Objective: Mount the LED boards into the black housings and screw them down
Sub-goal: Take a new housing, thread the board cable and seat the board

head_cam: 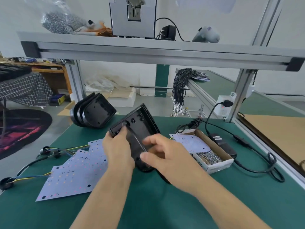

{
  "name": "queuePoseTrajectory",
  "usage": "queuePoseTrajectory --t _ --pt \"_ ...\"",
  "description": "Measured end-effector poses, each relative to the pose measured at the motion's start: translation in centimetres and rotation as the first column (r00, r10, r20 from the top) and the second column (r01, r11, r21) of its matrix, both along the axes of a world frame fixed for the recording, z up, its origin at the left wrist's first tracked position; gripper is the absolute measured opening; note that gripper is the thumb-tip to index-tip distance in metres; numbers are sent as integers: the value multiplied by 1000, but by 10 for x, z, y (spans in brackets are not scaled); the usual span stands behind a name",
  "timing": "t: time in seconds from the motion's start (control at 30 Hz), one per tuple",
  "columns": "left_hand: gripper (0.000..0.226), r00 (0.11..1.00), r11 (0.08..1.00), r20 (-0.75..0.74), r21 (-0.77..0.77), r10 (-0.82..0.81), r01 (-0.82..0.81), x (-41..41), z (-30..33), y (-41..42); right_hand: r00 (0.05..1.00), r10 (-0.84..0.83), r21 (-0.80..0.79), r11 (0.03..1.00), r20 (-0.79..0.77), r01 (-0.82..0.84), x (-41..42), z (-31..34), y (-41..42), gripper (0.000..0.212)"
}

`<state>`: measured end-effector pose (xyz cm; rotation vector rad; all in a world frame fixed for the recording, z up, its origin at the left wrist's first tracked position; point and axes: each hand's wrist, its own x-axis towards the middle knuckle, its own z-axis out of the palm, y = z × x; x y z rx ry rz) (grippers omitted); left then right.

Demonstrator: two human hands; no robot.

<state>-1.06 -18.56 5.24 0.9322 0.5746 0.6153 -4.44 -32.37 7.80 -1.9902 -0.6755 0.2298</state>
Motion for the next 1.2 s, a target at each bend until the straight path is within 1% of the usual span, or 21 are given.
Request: queuePoseTrajectory --t 0.03,0.1,0.2,0.23,0.27,0.33,0.4,0.47,0.6,0.63,0.67,0.73,0.83,0.87,0.9,0.93,1.0,1.07,1.1,1.17,1.2 --pt "16 999 999 4 16 32 -32 1 1 3 1000 6 30 1000 -6 -6 -6 -3 -2 13" --pt "17 998 988 26 143 52 -55 -5 0 2 999 -47 148 988 -12 48 -7 -5 -3 8" --pt "18 988 936 68 336 -138 108 -19 -9 -18 947 -318 271 917 54 292 17 1 13 13" --pt "17 981 926 59 344 -186 155 -21 -11 -23 918 -384 252 902 98 350 25 5 19 15" --pt "16 978 942 44 281 -202 182 -22 -11 -24 904 -401 215 905 148 366 29 7 24 16" --pt "15 986 986 35 46 -164 162 -15 -4 -15 937 -286 101 957 200 271 30 -3 21 30" --pt "15 997 994 21 -76 -74 75 -7 4 5 965 -112 -76 988 236 133 18 -21 6 46" --pt "15 999 995 38 -95 -13 16 -2 6 18 966 19 -178 984 259 29 10 -37 -8 39" --pt "18 1000 997 -8 -83 5 -5 -2 -5 10 978 207 -97 975 38 -202 7 -39 -8 24" --pt "19 1000 995 -15 -93 24 -25 -1 -6 8 968 247 -87 966 41 -242 6 -38 -5 16" --pt "20 999 995 -18 -83 45 -46 -1 -5 7 968 230 -90 971 97 -221 6 -36 -3 8" --pt "19 998 998 24 1 56 -56 -4 -4 1 974 40 -21 999 225 -36 12 -32 1 4" --pt "22 985 949 126 304 -122 79 -17 -9 -23 948 -291 248 935 128 254 28 -12 13 9" --pt "24 977 925 118 358 -177 124 -21 -12 -30 921 -347 261 919 174 297 34 -7 17 11" --pt "22 974 924 106 350 -199 151 -21 -12 -33 880 -376 226 920 289 319 37 -5 18 13" --pt "20 974 943 95 285 -206 171 -20 -10 -32 833 -378 193 925 404 326 38 -4 16 16" --pt "17 979 979 59 75 -195 191 -15 -3 -20 783 -355 247 933 511 261 36 -13 -1 19" --pt "14 984 984 9 -14 -180 180 -9 2 -2 858 -302 264 943 415 204 33 -30 -34 28" --pt "12 984 983 -1 -33 -179 178 -7 2 6 913 -242 195 963 330 185 33 -41 -51 40" --pt "7 979 976 -39 -93 -201 197 -3 -1 14 974 -127 -67 988 187 141 33 -62 -74 64" --pt "8 973 968 -62 -134 -221 211 -2 -1 16 981 -77 -184 977 176 110 35 -72 -79 73"
